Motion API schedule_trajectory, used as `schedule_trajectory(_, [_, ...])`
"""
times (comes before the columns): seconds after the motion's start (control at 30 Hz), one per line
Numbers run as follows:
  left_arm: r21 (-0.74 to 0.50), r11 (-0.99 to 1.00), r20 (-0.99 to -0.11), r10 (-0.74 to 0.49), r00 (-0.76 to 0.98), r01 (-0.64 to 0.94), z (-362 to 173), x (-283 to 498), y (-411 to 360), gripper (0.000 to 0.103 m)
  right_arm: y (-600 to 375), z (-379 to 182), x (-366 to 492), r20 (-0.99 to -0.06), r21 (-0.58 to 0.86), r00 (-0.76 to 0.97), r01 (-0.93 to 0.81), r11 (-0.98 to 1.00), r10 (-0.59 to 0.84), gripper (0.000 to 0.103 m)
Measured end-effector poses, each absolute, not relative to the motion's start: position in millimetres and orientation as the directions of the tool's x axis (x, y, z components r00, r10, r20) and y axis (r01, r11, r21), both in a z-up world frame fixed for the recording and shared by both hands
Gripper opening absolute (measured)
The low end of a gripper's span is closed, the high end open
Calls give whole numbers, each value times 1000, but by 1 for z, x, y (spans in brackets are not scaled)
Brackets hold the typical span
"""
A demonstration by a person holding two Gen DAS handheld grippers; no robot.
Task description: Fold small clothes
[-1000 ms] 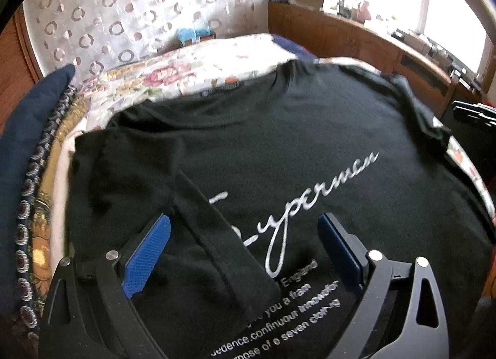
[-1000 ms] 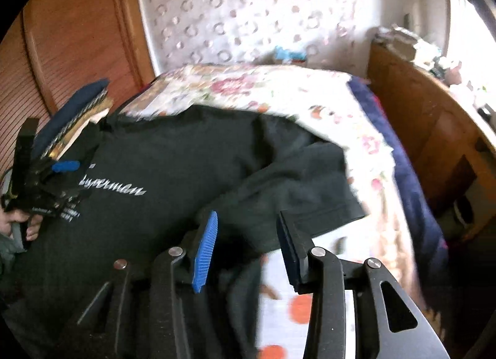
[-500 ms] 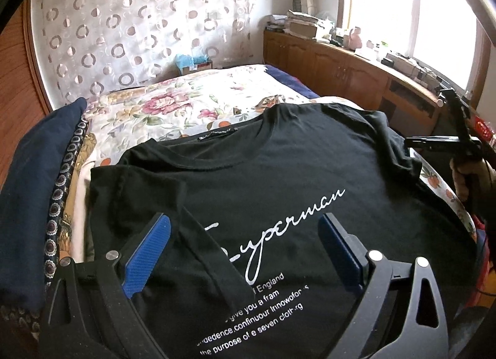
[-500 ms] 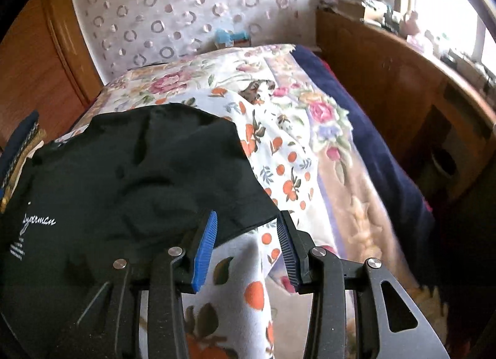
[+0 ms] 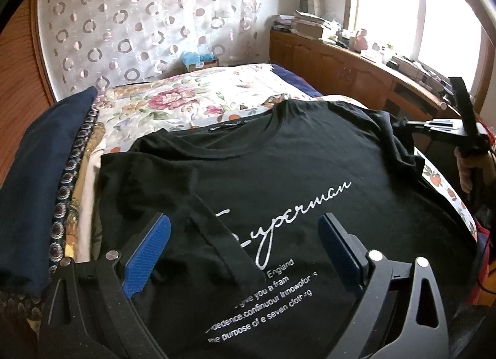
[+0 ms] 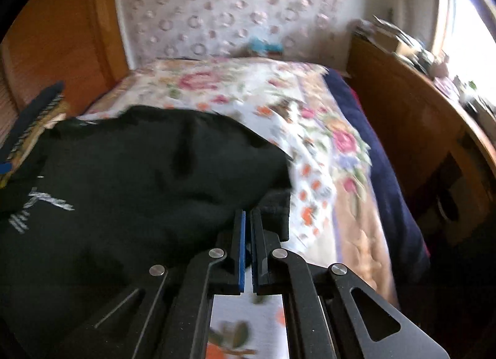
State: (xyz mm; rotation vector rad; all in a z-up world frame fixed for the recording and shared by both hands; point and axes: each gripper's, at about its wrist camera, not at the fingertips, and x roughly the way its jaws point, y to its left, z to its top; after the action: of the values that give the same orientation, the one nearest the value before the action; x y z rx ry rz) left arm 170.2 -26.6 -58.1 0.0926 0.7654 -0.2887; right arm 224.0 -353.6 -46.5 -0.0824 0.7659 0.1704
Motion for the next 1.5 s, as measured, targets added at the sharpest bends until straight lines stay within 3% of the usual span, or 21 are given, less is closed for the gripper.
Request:
schedule_trajectory(0.2, [-32, 965, -682, -212, 699, 262, -54, 165, -12, 96, -293, -12, 222, -634, 32, 712, -367, 930, 303, 2])
schedule_trajectory(0.47, [-42, 975, -673, -190, 715, 219, -51, 157, 6, 96, -199, 0, 241, -603, 126, 591, -593, 795, 536, 2])
schedule_trajectory(0.53, [-42, 976, -671, -186, 718, 214, -51, 156, 9, 96, -189, -1, 245, -602, 108, 596, -599, 794, 531, 2])
schedule_trajectory(0.6, [-42, 977, -668, -185, 721, 211, -50, 154, 13, 96, -190, -3, 246, -603, 94, 606, -592, 801, 519, 9])
schedule_trajectory(0.93, [-55, 975, -663, -199, 722, 217, -52, 154, 11, 96, -212, -7, 220, -646, 13, 666, -478, 878, 372, 12])
schedule_trajectory(1.1, [-56, 969, -665, -215, 715, 240, -53, 153, 2, 96, -225, -17, 200, -672, -11, 676, -415, 910, 301, 29])
schedule_trajectory(1.5, [-59, 964, -679, -229, 698, 259, -58, 149, -7, 96, -230, -14, 150, -713, 30, 647, -358, 933, 271, 29])
